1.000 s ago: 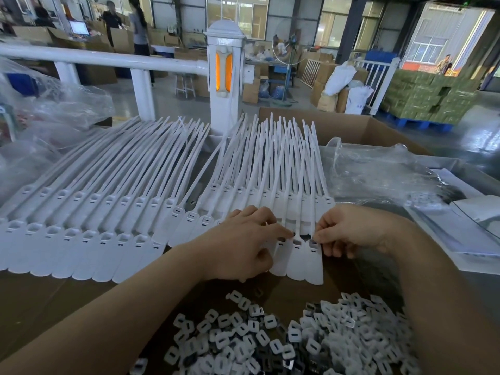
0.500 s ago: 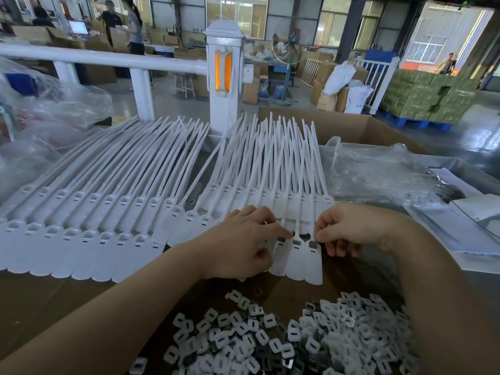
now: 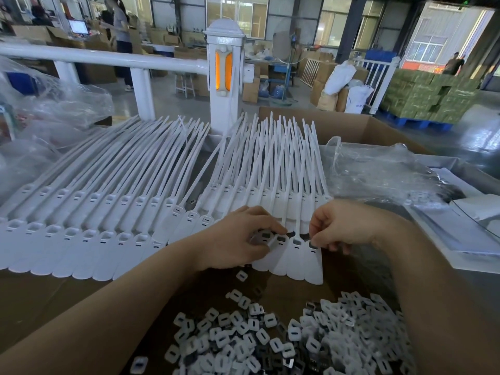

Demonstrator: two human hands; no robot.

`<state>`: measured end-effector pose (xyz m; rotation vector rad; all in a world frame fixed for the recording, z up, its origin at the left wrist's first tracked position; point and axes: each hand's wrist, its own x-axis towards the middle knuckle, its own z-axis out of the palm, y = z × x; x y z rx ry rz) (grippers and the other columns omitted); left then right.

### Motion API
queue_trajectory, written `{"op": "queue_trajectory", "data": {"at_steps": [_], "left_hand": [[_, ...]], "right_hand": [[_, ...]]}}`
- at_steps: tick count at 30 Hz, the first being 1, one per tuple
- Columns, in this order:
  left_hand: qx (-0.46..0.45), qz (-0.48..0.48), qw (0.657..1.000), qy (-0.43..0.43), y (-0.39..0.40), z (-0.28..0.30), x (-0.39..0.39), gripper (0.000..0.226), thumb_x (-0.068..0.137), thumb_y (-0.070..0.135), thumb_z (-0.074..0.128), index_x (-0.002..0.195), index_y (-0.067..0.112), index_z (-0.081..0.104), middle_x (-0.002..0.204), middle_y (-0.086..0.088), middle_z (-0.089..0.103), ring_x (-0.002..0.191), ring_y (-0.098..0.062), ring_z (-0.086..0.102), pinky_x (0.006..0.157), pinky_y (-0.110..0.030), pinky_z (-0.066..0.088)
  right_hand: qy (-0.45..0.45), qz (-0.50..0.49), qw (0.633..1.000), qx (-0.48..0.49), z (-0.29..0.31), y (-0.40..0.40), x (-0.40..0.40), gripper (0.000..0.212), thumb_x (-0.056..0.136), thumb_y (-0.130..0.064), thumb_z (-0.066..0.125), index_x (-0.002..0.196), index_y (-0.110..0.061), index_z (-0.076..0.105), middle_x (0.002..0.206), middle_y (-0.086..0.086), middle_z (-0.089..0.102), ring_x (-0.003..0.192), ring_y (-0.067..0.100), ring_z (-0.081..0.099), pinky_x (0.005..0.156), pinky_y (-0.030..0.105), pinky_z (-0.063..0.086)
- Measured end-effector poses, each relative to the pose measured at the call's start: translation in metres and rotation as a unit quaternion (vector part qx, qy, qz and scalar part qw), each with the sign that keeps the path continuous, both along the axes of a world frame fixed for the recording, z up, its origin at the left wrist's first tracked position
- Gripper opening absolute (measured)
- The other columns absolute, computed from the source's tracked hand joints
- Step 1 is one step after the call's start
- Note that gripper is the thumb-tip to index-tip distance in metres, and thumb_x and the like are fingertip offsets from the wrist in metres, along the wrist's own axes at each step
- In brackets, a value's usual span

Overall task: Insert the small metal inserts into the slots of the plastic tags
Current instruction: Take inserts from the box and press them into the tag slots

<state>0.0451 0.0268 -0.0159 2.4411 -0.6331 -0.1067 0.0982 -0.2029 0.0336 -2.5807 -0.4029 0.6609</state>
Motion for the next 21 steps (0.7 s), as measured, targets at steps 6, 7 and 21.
{"op": "queue_trajectory", "data": {"at_steps": [6, 7, 21], "left_hand": [[0.001, -0.001, 1.0, 0.0, 0.0002, 0.0001, -0.0005, 0.043, 0.091, 0.02, 0.06, 0.131, 0.037, 0.058, 0.128, 0.012, 0.048, 0.125, -0.01, 0.039, 0.109, -0.039, 0.035], [0.002, -0.001, 1.0, -0.001, 0.0, 0.0002, -0.0004, 0.043, 0.091, 0.02, 0.061, 0.131, 0.037, 0.058, 0.128, 0.012, 0.048, 0.125, -0.01, 0.039, 0.109, -0.039, 0.035], [0.006, -0.001, 1.0, 0.0, -0.0008, 0.0016, -0.001, 0.044, 0.092, 0.02, 0.061, 0.132, 0.036, 0.057, 0.129, 0.012, 0.047, 0.125, -0.01, 0.039, 0.109, -0.037, 0.035]], "right_hand": [[0.012, -0.018, 1.0, 0.016, -0.0025, -0.0042, 0.0025, 0.006, 0.093, -0.009, 0.065, 0.093, -0.014, 0.069, 0.068, -0.001, 0.07, 0.055, 0.005, 0.065, 0.05, 0.016, 0.048], [0.013, -0.018, 1.0, 0.014, -0.0031, -0.0034, 0.003, 0.006, 0.092, -0.009, 0.066, 0.093, -0.014, 0.068, 0.069, -0.001, 0.07, 0.056, 0.006, 0.065, 0.05, 0.017, 0.048], [0.039, 0.012, 0.999, 0.013, 0.0001, -0.0073, 0.0035, 0.008, 0.089, -0.013, 0.071, 0.097, -0.014, 0.067, 0.08, 0.003, 0.072, 0.061, 0.007, 0.066, 0.052, 0.017, 0.049]]}}
